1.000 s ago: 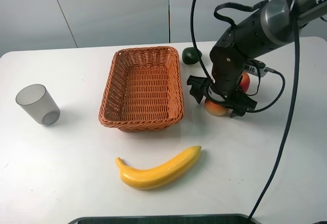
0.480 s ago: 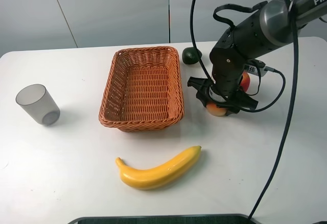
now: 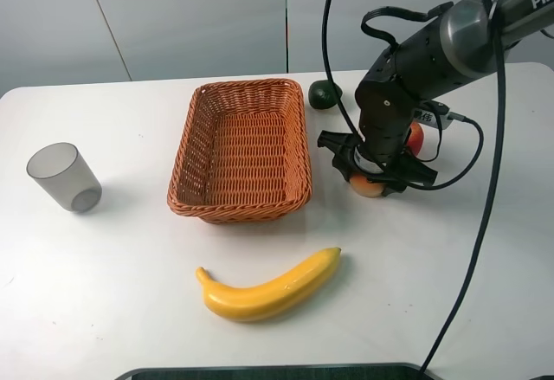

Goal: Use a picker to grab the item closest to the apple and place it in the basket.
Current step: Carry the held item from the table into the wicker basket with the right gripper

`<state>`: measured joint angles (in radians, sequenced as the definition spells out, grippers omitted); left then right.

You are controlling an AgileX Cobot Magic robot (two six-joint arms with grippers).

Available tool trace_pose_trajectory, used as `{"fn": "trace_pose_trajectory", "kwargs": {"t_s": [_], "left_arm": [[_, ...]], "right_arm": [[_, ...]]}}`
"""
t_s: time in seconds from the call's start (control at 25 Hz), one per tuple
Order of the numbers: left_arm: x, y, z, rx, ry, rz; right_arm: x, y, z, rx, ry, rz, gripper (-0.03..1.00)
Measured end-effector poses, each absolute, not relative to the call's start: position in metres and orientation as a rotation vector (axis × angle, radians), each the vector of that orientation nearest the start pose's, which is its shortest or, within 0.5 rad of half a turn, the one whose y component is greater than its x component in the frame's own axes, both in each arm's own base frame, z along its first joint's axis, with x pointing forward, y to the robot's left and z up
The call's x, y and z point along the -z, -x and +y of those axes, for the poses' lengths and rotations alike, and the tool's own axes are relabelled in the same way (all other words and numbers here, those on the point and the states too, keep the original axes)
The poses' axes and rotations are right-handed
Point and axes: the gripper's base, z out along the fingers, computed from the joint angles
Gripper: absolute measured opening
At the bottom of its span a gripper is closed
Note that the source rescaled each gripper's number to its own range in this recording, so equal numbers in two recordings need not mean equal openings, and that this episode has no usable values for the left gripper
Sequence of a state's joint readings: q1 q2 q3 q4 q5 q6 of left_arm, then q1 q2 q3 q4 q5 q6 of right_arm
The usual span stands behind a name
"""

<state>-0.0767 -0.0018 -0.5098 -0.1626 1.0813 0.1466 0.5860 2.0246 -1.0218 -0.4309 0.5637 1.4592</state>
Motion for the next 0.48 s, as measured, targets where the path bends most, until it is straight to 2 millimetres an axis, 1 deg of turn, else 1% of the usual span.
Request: {"fn": "trace_pose_trajectory", "kwargs": {"t_s": [0.12,0.24,0.32,0.48], "left_arm": [[-0.279,0.009,-0.012,0.151,-0.239,2.032],[-0.279,0.009,-0.012,0.151,-0.239,2.032],[-0.279,0.009,-0.012,0.151,-0.239,2.032],[-0.279,0.009,-0.012,0.151,-0.239,2.032]], "right_arm": [[-0.087,-0.295,0.171,0.092,-0.698,2.801,0.0],[-0.092,-0.293,0.168,0.128,-0.678,2.808,0.0],[-0.101,-0.292,0.167,0.129,-0.642,2.808,0.0],[-0.124,-0.288,0.171,0.061,-0.6,2.807,0.0]]}}
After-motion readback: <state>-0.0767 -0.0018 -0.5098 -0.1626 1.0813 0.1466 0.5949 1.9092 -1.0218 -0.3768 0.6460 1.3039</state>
